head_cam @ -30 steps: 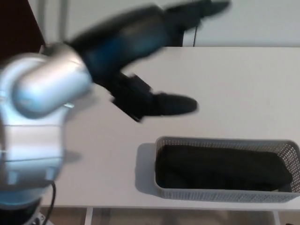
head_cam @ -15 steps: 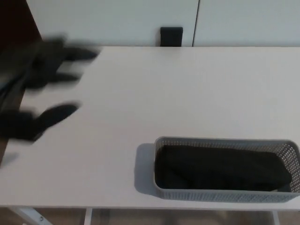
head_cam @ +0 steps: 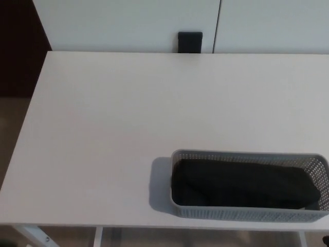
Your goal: The robot walk towards a table in front and pick up a black pencil case on the left hand side and put the pencil case into a small container on the right hand side
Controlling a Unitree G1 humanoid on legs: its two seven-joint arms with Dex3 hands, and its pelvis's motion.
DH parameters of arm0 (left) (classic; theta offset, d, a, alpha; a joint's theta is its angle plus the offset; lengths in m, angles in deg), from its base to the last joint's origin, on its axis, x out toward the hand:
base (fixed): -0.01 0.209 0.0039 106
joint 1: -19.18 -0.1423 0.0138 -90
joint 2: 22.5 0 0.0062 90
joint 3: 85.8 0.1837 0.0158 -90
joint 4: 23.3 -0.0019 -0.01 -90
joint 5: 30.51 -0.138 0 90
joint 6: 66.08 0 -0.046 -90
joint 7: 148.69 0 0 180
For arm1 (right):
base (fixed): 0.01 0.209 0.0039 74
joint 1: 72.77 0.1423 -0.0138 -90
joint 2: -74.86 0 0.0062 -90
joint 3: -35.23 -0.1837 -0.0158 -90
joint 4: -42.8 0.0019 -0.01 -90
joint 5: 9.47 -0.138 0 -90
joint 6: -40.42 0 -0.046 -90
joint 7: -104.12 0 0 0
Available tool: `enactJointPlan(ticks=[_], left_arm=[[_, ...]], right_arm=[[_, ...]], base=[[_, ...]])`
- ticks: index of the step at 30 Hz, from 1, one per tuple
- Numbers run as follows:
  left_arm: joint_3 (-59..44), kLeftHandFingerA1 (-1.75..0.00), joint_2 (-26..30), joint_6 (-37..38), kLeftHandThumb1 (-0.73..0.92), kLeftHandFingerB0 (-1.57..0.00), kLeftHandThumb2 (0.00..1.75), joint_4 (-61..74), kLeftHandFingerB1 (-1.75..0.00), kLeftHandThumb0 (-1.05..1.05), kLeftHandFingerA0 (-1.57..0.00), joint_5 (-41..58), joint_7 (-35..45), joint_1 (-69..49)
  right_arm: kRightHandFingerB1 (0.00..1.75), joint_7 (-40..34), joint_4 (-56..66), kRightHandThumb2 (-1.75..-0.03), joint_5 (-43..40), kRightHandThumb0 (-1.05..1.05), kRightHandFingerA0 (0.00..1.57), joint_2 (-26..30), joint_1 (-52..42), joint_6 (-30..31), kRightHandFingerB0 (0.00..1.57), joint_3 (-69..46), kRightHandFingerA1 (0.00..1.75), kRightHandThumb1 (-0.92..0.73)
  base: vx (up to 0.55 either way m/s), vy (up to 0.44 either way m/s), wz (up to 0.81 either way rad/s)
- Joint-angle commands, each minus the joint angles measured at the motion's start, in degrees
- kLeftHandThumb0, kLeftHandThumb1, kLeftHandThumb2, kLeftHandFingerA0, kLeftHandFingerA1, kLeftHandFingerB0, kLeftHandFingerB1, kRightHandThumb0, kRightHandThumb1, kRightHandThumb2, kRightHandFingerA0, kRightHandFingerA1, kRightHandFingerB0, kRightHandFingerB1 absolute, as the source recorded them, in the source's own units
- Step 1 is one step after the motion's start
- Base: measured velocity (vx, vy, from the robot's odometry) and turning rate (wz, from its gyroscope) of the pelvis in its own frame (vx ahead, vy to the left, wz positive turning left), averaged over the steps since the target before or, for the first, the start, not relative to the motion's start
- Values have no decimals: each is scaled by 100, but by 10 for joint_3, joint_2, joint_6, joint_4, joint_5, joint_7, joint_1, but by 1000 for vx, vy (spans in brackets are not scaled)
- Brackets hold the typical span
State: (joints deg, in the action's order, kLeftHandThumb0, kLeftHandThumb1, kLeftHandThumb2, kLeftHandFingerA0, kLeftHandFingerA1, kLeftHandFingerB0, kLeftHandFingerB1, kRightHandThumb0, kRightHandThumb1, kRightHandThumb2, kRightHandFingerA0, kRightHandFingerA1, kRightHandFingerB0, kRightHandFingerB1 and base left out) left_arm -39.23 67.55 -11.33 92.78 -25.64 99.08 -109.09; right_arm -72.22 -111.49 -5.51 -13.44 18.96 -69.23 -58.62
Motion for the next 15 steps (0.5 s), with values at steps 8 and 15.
enactJointPlan(ticks=[8, 15], left_arm=[[-7, -43, 140, 476, 73, -39, 63, -394, -33, -78, -54, 211, 247, -123], [169, -4, 51, 354, 54, -11, 83, -549, -12, -85, 0, -106, -227, 150]], right_arm=[[50, -1, -31, -54, 5, -59, 80, 12, -20, 2, 51, 2, 61, -41], [50, -21, -41, -54, 17, -63, 80, -11, -17, 2, 52, 16, 61, -42]], base=[[0, 0, 0], [0, 0, 0]])
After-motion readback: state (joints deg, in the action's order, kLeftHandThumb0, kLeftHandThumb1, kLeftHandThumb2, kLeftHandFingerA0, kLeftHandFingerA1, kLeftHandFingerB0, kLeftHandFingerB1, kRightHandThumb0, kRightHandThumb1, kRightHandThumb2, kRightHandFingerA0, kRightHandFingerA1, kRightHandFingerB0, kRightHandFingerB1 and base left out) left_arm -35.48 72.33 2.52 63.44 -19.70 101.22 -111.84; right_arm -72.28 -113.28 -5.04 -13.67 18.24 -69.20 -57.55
